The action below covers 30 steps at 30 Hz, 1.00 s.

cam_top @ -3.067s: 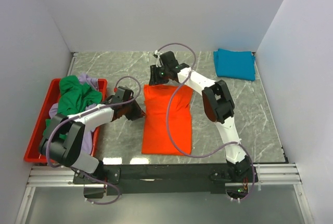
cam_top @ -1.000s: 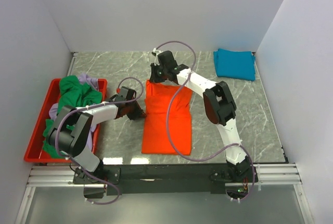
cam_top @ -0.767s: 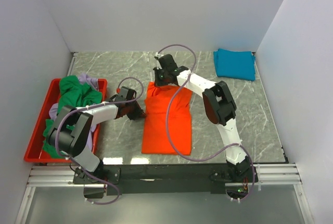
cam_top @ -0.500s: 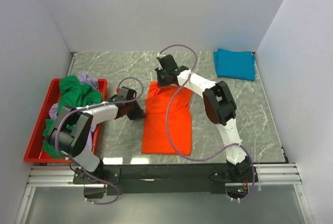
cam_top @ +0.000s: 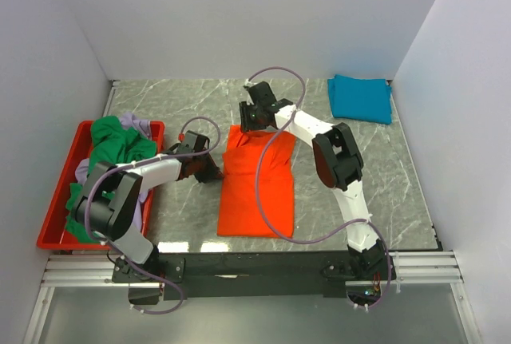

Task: Fold and stack the t-shirts
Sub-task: Fold the tshirt

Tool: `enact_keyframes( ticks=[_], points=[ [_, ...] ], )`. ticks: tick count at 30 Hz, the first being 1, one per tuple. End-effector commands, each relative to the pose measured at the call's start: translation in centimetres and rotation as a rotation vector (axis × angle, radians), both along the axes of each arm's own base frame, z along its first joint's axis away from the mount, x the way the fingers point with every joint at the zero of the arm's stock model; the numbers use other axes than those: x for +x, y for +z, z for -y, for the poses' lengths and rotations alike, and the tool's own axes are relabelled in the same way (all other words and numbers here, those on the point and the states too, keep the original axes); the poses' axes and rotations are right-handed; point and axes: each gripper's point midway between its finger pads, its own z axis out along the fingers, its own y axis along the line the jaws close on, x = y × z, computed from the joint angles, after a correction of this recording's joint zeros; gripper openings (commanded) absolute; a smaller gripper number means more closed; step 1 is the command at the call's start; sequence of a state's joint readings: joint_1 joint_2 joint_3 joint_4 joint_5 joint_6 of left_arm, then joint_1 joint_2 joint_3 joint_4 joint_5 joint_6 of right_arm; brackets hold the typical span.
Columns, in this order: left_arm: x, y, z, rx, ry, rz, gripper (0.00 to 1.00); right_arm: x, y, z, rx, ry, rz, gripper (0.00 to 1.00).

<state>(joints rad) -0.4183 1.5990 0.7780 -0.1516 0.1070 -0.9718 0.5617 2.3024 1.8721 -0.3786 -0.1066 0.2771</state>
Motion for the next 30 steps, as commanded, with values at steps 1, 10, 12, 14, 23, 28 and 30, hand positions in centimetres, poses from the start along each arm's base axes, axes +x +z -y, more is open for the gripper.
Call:
enact_keyframes(
  ticks=[1,10,12,14,23,28,30],
  points=[
    [1.5,1.5,0.1,0.017,-0.010,0.051,0.23,0.8,5.0,-0.4,0.076,0.002,0.081,0.46],
    [2.0,2.6,0.2,0.019,-0.016,0.073,0.23,-0.4,6.0,0.0,0.133,-0.010,0.093,0.49],
    [2.0,2.7,0.0,0.025,-0.014,0.074,0.23,-0.5,6.2,0.3,0.160,-0.022,0.097,0.50],
    [2.2,3.0,0.0,0.031,-0.014,0.084,0.23,-0.3,6.3,0.9,0.159,-0.050,0.094,0.50],
    [2.6,4.1,-0.1,0.030,-0.007,0.113,0.23,-0.9,4.5,5.0,0.038,-0.161,0.052,0.48],
    [3.1,4.4,0.2,0.026,-0.008,0.118,0.23,-1.8,4.1,6.6,0.001,-0.214,0.039,0.47],
    [3.4,4.6,0.3,0.023,-0.003,0.125,0.23,-2.0,4.2,6.8,-0.002,-0.222,0.037,0.47]
  ],
)
